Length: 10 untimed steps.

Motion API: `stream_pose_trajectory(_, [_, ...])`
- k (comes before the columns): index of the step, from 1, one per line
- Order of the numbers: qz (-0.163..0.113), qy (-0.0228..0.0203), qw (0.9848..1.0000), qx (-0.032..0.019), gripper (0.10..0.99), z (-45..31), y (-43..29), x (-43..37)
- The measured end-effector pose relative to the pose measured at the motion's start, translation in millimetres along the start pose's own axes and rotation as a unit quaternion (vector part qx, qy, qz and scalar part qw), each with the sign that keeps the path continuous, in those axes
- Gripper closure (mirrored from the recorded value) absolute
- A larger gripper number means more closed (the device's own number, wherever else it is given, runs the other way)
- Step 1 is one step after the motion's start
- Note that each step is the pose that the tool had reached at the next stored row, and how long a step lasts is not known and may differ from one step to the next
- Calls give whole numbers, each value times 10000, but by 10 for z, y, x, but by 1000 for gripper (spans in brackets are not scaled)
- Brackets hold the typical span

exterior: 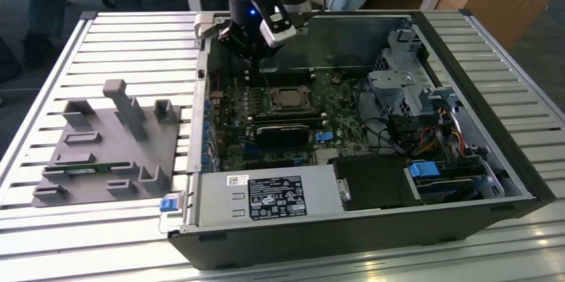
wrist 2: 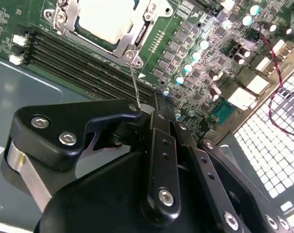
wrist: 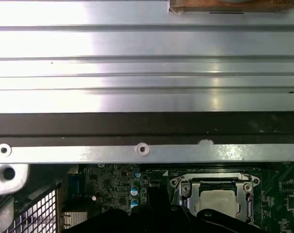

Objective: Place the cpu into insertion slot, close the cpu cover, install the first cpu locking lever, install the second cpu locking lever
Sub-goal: 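Install the first cpu locking lever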

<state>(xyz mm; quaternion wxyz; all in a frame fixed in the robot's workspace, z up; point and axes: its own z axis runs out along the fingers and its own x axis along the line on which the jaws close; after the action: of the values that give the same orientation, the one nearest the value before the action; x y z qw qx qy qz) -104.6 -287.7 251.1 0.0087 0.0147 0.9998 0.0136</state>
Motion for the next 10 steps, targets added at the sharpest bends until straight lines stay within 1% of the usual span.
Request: stream_pose_trajectory(10, [1, 0, 10000, 0, 980, 4, 7, -142])
